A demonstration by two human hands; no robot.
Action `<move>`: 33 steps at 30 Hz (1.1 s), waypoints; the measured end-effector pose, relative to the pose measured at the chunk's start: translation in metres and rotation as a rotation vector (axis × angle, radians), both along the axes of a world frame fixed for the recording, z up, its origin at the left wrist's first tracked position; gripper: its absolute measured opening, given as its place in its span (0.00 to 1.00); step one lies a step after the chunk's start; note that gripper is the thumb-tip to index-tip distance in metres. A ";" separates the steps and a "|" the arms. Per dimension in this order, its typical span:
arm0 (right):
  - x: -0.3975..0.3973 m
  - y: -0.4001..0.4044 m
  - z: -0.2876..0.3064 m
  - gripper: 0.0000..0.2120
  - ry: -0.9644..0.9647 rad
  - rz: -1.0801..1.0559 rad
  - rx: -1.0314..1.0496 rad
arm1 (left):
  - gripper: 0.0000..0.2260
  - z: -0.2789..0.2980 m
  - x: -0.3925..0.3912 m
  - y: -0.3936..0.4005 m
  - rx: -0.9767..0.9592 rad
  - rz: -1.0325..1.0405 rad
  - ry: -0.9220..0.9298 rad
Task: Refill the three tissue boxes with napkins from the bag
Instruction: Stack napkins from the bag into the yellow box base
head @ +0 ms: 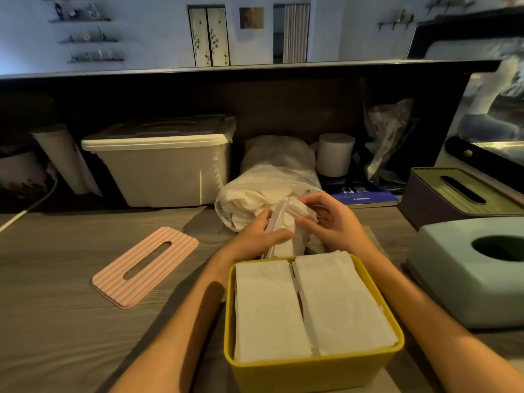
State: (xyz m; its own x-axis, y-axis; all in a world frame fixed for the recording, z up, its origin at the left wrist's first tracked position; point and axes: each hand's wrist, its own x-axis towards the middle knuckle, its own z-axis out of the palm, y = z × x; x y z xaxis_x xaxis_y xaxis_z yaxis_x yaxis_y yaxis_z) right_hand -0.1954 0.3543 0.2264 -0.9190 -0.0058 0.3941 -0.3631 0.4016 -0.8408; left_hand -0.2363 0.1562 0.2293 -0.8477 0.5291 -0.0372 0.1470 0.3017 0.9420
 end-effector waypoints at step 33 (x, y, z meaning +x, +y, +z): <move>0.047 -0.028 0.114 0.14 -0.090 0.130 -0.133 | 0.23 0.057 0.052 -0.072 0.575 0.253 -0.507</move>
